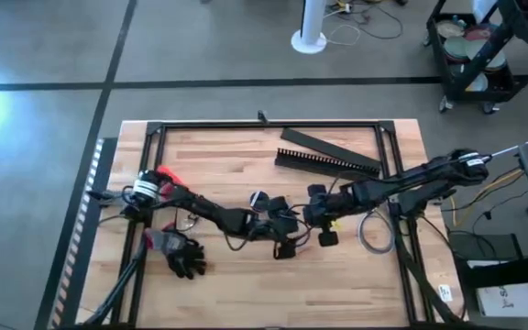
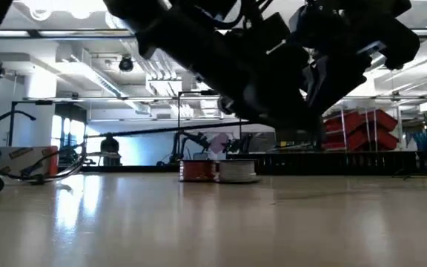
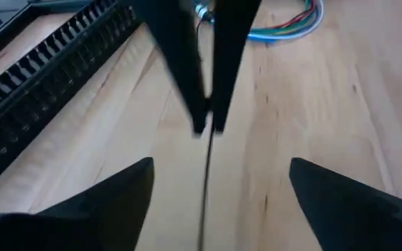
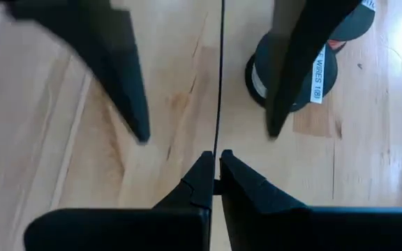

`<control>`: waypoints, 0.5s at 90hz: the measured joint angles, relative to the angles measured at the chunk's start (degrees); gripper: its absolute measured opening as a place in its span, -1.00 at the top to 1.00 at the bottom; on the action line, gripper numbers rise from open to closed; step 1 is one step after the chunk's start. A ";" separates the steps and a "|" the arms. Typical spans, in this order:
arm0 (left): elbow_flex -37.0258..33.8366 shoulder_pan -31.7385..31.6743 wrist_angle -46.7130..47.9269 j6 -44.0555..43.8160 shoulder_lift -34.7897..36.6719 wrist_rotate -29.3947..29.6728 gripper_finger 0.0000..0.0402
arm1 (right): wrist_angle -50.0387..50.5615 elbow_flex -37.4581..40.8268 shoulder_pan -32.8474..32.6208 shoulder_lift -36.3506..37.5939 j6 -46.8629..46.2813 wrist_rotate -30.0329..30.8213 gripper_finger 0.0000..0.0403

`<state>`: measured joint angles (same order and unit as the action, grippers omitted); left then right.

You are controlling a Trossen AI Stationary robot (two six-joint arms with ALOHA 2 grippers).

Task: Ziptie cables
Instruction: Prepare the black zip tie

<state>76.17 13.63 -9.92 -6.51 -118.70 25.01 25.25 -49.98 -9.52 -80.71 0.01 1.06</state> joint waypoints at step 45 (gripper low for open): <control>0.53 0.01 0.70 -0.75 -0.28 1.71 0.97 | 0.34 0.02 0.00 0.00 -0.70 0.00 0.99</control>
<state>76.71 13.64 -9.23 -7.27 -118.98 26.72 25.59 -49.95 -9.52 -80.71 -0.69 1.06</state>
